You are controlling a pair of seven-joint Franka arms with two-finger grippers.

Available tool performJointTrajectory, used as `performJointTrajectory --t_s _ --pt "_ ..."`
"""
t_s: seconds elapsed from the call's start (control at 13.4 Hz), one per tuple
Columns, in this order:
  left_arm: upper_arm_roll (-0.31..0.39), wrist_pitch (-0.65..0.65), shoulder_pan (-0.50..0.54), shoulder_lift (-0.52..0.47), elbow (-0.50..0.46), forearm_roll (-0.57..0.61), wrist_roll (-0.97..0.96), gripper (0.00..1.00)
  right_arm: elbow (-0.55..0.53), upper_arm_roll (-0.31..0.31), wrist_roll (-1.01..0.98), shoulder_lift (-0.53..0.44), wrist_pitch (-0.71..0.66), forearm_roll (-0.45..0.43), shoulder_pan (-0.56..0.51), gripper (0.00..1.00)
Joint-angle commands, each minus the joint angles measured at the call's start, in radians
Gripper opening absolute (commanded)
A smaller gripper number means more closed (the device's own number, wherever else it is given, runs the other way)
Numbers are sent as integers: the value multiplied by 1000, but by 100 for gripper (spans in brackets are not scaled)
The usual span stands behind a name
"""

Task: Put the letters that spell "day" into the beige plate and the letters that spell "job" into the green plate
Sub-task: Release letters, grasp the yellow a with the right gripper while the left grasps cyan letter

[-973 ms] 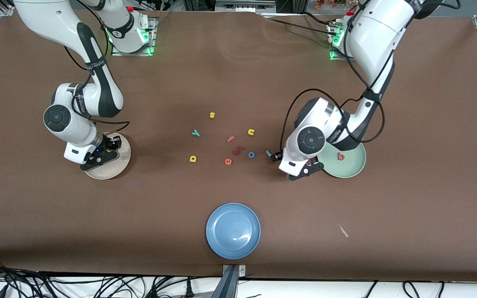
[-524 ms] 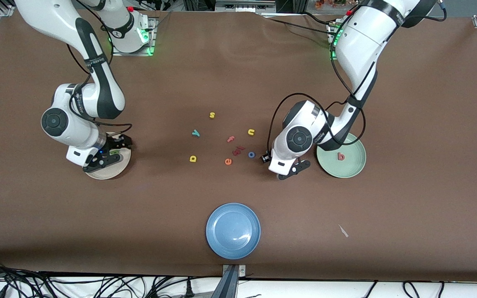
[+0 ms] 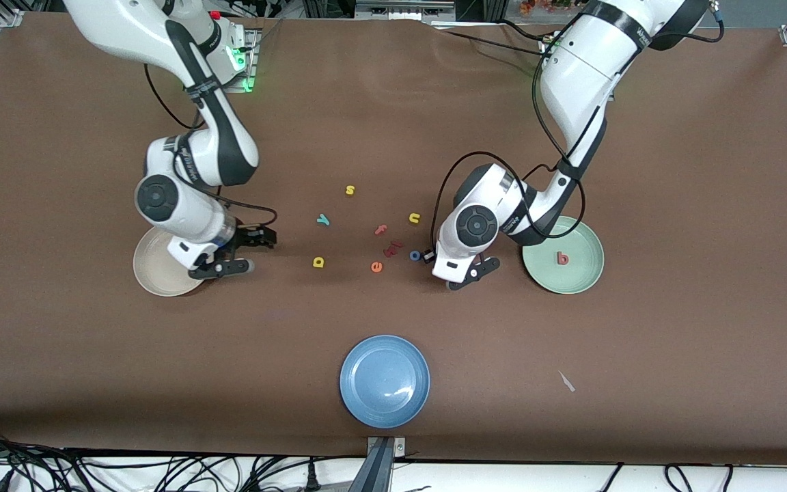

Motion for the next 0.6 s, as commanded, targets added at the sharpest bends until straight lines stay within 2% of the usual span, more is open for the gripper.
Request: performJointTrajectory --t_s 0.0,0.3,0.52 --pt "9 -6 -5 23 16 -8 8 0 120 -1 165 95 4 17 70 100" --pt "12 -27 25 -3 26 -7 57 0 227 -1 299 173 4 20 120 100" --pt "15 -159 83 -47 31 -7 181 0 281 -1 365 234 4 14 142 100"
